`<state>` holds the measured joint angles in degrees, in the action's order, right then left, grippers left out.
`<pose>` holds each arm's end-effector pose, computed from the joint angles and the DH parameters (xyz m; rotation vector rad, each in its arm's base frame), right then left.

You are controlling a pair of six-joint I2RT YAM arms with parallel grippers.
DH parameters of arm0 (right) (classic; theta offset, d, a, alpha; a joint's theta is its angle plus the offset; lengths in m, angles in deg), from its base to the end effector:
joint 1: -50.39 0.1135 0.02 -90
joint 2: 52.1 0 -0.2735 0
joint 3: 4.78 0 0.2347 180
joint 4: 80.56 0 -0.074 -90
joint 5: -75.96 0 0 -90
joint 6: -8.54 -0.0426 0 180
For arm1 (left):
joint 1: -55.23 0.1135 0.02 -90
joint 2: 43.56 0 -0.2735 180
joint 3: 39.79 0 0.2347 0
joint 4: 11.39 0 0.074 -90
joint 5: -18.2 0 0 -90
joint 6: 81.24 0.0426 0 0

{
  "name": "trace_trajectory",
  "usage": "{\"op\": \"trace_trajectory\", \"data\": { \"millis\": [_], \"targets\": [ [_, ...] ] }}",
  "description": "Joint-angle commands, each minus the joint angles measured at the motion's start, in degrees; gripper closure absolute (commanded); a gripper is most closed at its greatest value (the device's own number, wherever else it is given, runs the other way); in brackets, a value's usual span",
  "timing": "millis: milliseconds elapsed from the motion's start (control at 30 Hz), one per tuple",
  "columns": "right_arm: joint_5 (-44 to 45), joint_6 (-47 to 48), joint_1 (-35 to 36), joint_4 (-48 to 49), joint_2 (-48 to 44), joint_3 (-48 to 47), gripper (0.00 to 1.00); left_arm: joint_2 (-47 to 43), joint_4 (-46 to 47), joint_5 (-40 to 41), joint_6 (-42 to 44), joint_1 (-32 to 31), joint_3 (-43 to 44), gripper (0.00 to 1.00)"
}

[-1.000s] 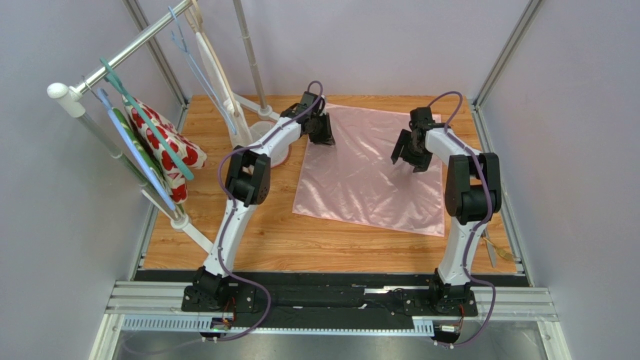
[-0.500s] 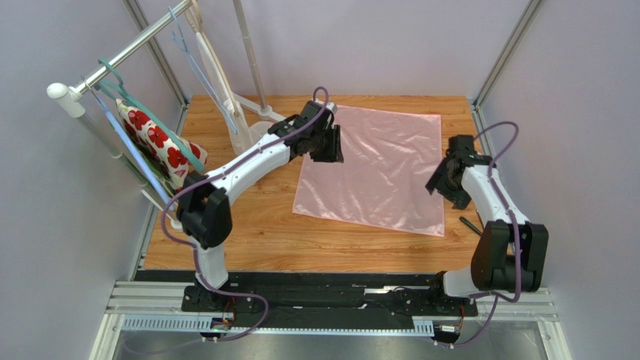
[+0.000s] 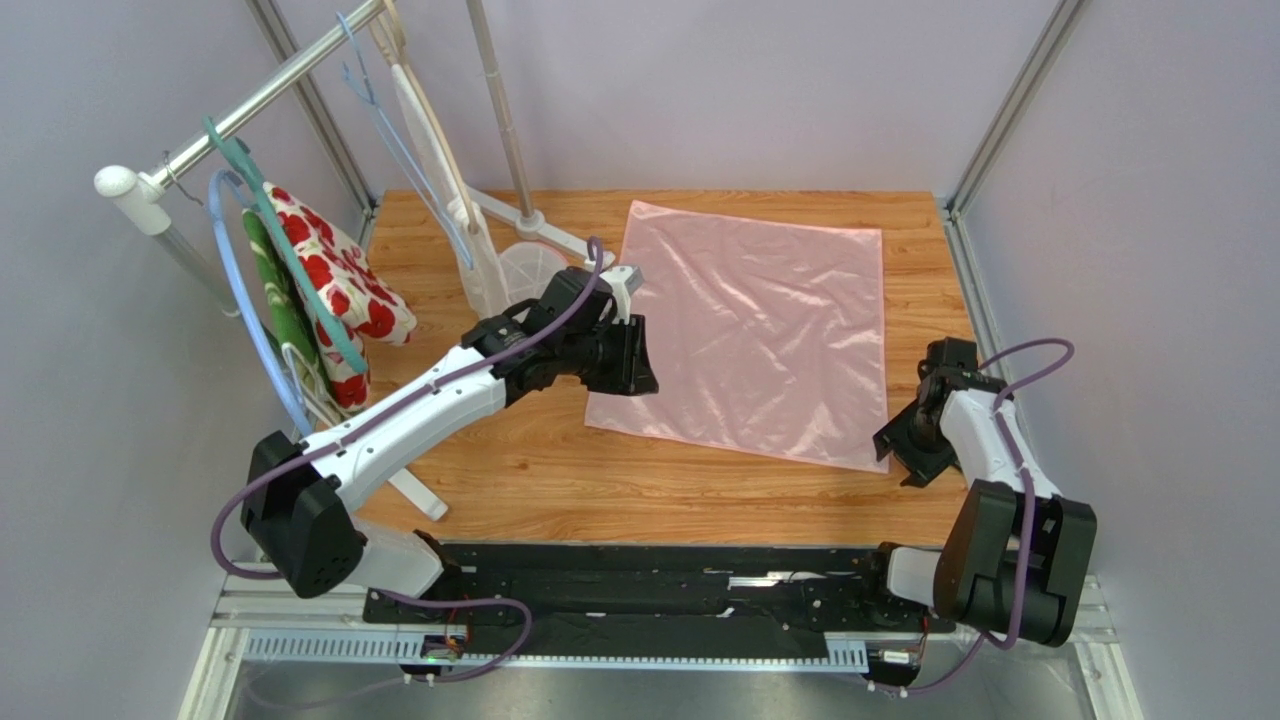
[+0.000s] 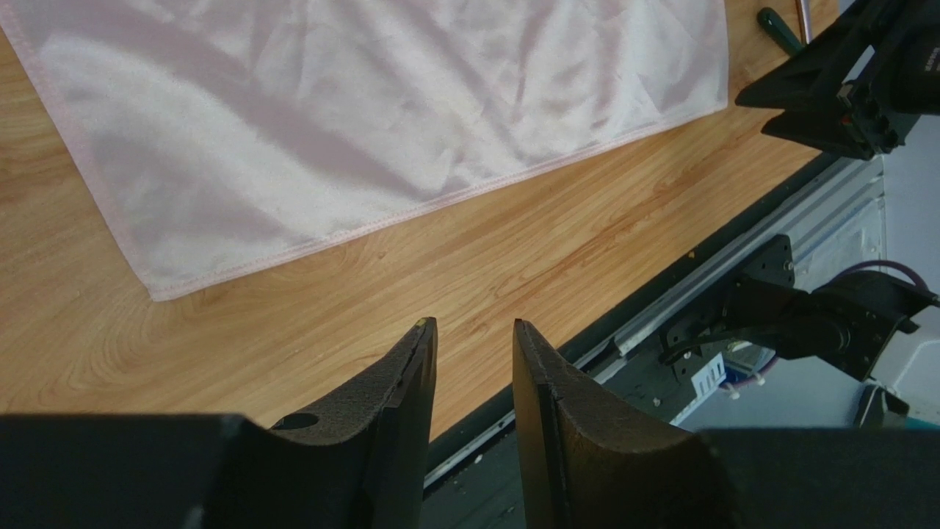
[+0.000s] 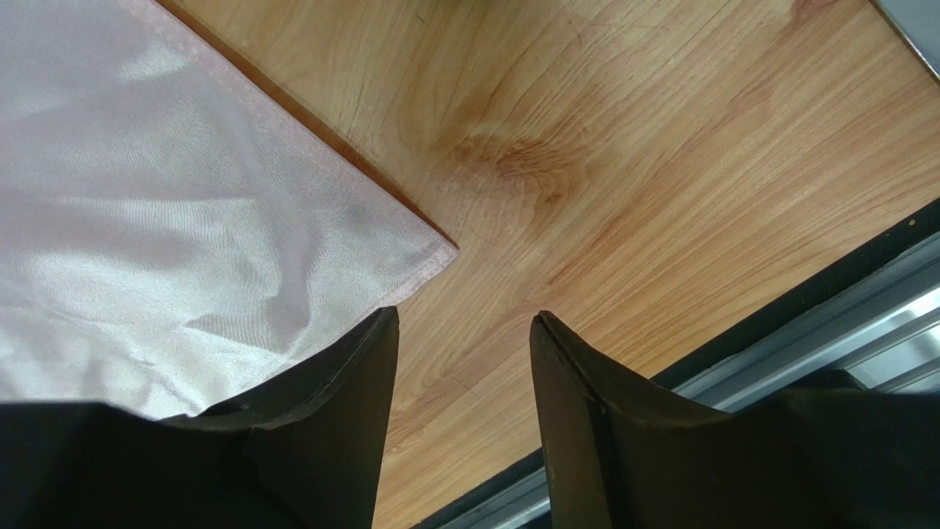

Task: Fold the napkin into a case and place the utensils inside
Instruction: Pick up the flattened napkin from the center of the board.

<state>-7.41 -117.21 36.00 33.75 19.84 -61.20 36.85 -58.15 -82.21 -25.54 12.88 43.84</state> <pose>0.1723 -0.0493 0.1958 1.2691 2.6818 -0.1266 0.2112 -0.2029 0.3165 0.2712 2.4704 -0.8385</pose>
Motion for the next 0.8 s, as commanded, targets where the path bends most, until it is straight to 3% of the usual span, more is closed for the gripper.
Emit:
{"op": "trace_trajectory", "data": {
  "millis": [0,600,767],
  "targets": [
    [1.1,-3.62,1.64,2.44,-0.58,0.03,0.47,-3.32,2.59,-2.24,2.49,-0.1,-0.26,0.6],
    [5.05,-6.97,3.05,8.51,8.3,-1.02,0.5,-2.62,3.55,-4.18,2.75,0.07,0.18,0.61],
    [5.58,-4.6,3.05,12.63,11.64,1.26,0.57,-2.44,3.2,-3.82,3.37,0.07,0.0,0.61]
  ]
}}
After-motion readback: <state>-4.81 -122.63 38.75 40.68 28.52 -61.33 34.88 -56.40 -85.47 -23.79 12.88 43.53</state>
